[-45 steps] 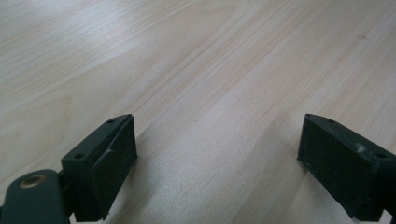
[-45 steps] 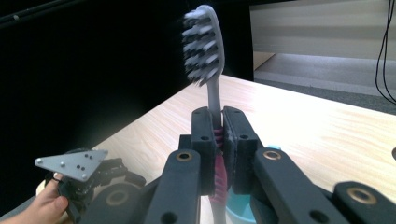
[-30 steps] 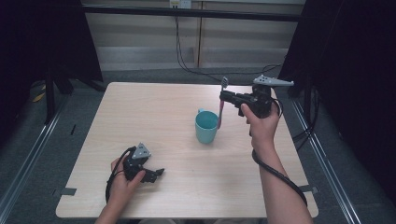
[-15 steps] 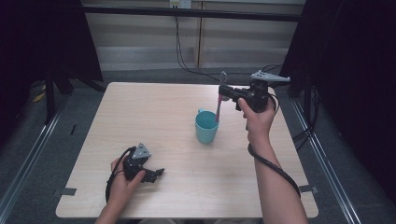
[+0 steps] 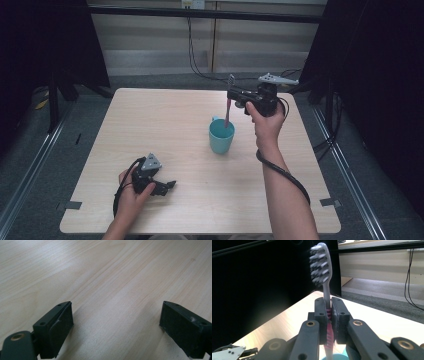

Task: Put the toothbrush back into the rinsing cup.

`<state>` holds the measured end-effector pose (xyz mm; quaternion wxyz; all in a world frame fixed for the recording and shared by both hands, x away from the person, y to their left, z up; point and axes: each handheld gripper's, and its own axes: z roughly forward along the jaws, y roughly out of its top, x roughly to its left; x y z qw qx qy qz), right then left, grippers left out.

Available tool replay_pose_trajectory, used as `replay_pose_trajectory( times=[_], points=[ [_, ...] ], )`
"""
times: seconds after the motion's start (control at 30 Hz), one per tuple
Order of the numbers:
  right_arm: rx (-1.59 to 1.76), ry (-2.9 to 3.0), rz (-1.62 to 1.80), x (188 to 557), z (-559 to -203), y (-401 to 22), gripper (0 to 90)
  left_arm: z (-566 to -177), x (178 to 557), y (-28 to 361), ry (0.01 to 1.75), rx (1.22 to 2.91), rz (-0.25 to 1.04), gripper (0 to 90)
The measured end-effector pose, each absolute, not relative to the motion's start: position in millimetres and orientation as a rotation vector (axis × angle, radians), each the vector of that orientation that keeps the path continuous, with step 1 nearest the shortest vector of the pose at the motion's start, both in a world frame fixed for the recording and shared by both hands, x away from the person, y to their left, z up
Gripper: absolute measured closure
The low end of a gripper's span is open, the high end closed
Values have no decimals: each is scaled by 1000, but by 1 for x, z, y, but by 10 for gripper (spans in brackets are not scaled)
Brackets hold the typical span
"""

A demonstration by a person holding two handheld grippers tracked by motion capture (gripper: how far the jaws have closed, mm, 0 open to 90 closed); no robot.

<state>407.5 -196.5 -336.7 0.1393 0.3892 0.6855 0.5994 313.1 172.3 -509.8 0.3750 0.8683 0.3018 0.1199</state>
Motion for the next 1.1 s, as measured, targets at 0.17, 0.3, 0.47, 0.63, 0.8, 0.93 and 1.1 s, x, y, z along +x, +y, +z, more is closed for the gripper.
replay_pose_trajectory(
  times=[0.17,0.3,0.47,0.63,0.8,0.93,1.1],
  points=[
    [1132,1994,1718,410,-347,-191,838,-509,313,173,774,2226,317,113],
    [1137,1998,1709,411,-356,-187,838,-510,313,173,772,2223,316,113],
    [1141,2009,1700,412,-369,-180,838,-510,313,173,772,2224,313,115],
    [1151,2010,1687,412,-379,-179,838,-510,312,172,774,2220,309,115],
    [1169,2012,1673,411,-390,-180,837,-510,312,172,777,2216,306,116],
    [1181,2014,1662,410,-401,-179,837,-510,312,172,775,2217,306,116],
    [1196,2017,1661,409,-412,-177,837,-509,312,173,767,2230,307,116]
  ],
)
